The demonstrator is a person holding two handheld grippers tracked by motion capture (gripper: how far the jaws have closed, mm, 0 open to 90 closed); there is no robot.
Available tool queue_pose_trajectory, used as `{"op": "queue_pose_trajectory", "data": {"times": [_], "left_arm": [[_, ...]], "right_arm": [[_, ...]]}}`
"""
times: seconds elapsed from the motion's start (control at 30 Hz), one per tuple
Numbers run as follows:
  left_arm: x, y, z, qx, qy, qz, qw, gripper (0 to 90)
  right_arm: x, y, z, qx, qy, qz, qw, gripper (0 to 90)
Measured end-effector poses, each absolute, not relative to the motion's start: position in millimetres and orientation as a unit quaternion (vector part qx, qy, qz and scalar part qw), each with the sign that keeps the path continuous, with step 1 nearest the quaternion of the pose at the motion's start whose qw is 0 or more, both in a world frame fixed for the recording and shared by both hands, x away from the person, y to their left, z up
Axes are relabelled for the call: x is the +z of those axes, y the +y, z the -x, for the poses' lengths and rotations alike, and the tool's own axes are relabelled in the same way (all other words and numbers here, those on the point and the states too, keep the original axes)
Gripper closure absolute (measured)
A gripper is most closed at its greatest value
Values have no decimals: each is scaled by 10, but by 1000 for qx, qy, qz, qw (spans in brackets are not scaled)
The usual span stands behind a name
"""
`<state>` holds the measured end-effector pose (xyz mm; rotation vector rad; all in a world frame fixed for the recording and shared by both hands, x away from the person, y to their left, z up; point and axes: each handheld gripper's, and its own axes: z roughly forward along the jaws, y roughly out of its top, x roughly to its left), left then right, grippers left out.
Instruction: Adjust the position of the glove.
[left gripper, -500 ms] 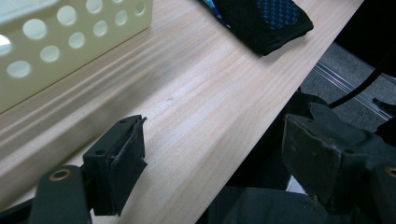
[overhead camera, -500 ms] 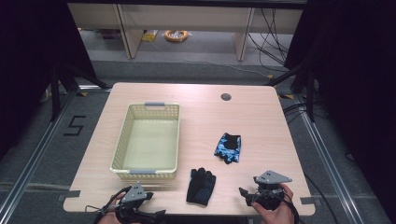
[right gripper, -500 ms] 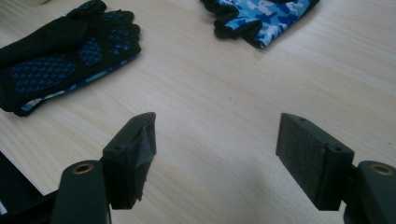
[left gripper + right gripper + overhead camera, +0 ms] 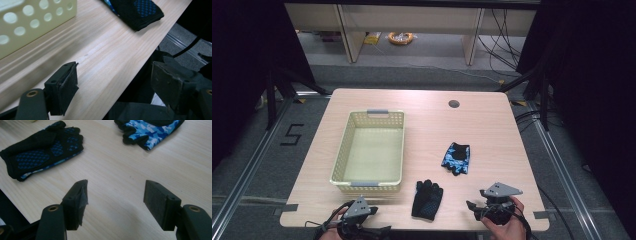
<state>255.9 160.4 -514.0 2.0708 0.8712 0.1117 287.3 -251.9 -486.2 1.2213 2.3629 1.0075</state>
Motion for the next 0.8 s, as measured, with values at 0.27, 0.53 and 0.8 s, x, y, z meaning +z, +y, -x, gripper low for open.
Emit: {"op": "queue_pose_trajectory", "data": {"times": [0.27,0.53,0.8], "left_arm": [[-5128,1540,-2584,44,344,-831,436,210],[-5133,1305,-2602,34,335,-835,435,216],[-5134,1103,-2618,43,308,-845,435,248]], "right_arm": [[-4846,-2441,-2915,361,828,-402,150,375],[-4745,-2263,-3012,377,837,-368,150,407],[-4716,-1988,-3155,374,858,-320,147,478]]}}
